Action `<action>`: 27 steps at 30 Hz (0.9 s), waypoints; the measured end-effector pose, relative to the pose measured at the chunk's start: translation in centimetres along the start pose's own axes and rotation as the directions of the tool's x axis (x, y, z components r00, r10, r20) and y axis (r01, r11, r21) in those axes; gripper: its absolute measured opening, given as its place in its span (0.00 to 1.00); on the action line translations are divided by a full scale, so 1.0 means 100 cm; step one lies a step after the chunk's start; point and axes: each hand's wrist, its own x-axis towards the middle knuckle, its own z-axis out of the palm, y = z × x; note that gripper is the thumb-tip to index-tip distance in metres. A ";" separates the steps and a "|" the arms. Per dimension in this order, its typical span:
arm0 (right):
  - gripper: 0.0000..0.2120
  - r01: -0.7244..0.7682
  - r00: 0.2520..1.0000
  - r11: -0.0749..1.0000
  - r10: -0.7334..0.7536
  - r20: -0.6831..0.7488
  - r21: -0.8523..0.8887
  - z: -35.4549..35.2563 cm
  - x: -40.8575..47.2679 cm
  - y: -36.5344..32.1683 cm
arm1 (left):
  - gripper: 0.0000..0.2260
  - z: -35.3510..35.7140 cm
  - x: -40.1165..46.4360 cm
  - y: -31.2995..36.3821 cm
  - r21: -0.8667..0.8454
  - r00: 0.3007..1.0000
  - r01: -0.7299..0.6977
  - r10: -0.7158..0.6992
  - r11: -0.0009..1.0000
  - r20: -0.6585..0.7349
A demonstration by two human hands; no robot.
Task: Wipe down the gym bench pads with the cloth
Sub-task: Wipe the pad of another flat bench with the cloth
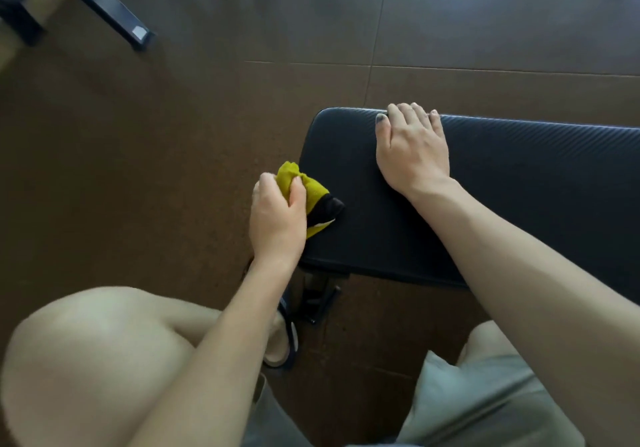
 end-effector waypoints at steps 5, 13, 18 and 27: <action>0.27 0.023 0.996 0.999 -0.019 0.090 -0.036 -0.010 -0.028 0.012 | 0.09 0.006 -0.079 -0.011 -0.111 0.968 -0.052 0.023 0.992 -0.249; 0.26 0.023 1.000 1.000 -0.023 0.001 -0.020 -0.010 -0.036 0.017 | 0.11 0.016 0.016 0.008 0.035 0.984 0.110 -0.105 0.993 -0.142; 0.26 0.023 1.000 0.999 -0.023 -0.017 0.041 -0.012 -0.036 0.016 | 0.14 0.017 0.030 0.022 0.298 0.994 -0.102 0.110 0.949 -0.010; 0.30 -0.108 0.992 0.992 0.112 -0.055 0.067 -0.063 -0.045 0.080 | 0.14 0.064 0.000 0.076 0.294 0.709 -0.705 0.630 0.646 0.316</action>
